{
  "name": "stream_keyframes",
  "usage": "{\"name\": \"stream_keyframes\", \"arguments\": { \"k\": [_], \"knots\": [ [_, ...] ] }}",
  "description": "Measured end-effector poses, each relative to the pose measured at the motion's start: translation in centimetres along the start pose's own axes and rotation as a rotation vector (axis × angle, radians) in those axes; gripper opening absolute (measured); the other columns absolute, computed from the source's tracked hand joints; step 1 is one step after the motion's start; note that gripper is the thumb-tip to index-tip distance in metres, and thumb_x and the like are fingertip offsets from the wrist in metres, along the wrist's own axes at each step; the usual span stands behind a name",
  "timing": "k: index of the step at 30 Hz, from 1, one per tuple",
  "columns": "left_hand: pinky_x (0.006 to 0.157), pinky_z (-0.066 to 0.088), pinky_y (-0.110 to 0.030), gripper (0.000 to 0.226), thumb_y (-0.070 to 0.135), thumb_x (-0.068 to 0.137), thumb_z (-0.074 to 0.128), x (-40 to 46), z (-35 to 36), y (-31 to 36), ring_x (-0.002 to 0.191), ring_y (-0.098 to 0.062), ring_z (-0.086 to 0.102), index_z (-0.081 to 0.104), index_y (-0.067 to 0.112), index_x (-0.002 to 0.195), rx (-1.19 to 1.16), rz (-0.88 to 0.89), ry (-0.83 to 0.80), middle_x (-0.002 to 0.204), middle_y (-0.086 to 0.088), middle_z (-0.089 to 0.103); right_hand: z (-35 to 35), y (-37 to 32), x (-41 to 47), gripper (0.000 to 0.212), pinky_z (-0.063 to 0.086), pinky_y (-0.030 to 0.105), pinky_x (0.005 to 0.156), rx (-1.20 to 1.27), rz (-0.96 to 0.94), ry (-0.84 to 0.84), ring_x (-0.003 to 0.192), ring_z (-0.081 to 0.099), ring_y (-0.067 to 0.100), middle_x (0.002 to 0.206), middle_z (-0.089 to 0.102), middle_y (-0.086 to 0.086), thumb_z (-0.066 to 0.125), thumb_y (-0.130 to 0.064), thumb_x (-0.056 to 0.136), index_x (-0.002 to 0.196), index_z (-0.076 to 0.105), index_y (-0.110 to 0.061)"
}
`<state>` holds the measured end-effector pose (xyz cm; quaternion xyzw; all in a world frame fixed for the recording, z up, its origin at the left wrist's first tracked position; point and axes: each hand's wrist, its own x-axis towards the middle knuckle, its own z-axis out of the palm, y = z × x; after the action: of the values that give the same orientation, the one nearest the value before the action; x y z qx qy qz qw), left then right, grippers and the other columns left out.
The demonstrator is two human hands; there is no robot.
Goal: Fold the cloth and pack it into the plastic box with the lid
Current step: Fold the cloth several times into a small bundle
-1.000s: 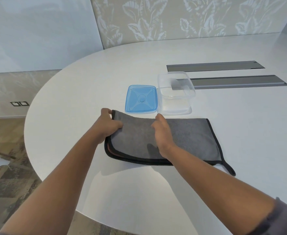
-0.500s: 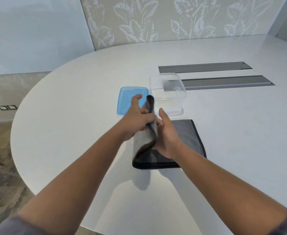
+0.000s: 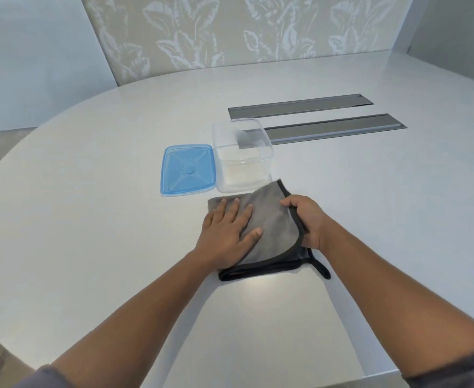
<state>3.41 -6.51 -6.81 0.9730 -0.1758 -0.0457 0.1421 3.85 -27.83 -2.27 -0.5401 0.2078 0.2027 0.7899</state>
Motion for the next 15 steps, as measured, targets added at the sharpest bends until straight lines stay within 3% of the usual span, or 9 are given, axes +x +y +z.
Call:
{"name": "stream_keyframes", "arguments": {
  "k": [5, 8, 12, 15],
  "knots": [
    [0.125, -0.005, -0.045, 0.093, 0.094, 0.081, 0.005, 0.0, 0.1, -0.2, 0.159, -0.024, -0.012, 0.003, 0.048, 0.161, 0.085, 0.012, -0.025, 0.174, 0.005, -0.003, -0.4, -0.2, 0.4, 0.028, 0.061, 0.042, 0.059, -0.113, -0.010, 0.100, 0.069, 0.073, 0.034, 0.085, 0.075, 0.020, 0.049, -0.011, 0.084, 0.100, 0.070, 0.000],
    [0.125, -0.006, -0.046, 0.100, 0.100, 0.074, 0.009, -0.2, -0.2, 0.0, 0.159, -0.026, -0.013, 0.000, 0.051, 0.160, 0.104, 0.017, -0.049, 0.174, 0.004, -0.006, -0.1, -0.9, 0.5, 0.029, 0.061, 0.043, 0.070, -0.325, -0.054, 0.127, 0.083, 0.070, 0.035, 0.101, 0.072, 0.021, 0.051, -0.003, 0.079, 0.103, 0.067, -0.005],
    [0.125, -0.007, -0.049, 0.104, 0.104, 0.070, 0.010, 0.1, -0.8, 0.2, 0.158, -0.030, -0.014, -0.003, 0.053, 0.159, 0.107, 0.025, -0.094, 0.174, 0.004, -0.009, -0.6, -1.6, 0.3, 0.045, 0.058, 0.036, 0.067, -0.421, -0.094, 0.139, 0.089, 0.066, 0.031, 0.111, 0.067, 0.016, 0.046, 0.004, 0.078, 0.115, 0.063, -0.014],
    [0.125, -0.004, -0.051, 0.096, 0.098, 0.077, 0.007, 0.4, -1.4, 0.6, 0.159, -0.030, -0.008, 0.018, 0.049, 0.159, 0.071, 0.026, -0.075, 0.174, 0.008, 0.000, -1.1, -1.1, 0.4, 0.052, 0.052, 0.042, 0.076, -0.432, -0.078, 0.156, 0.092, 0.065, 0.031, 0.114, 0.065, 0.013, 0.047, 0.000, 0.078, 0.127, 0.057, -0.014]
  ]
}}
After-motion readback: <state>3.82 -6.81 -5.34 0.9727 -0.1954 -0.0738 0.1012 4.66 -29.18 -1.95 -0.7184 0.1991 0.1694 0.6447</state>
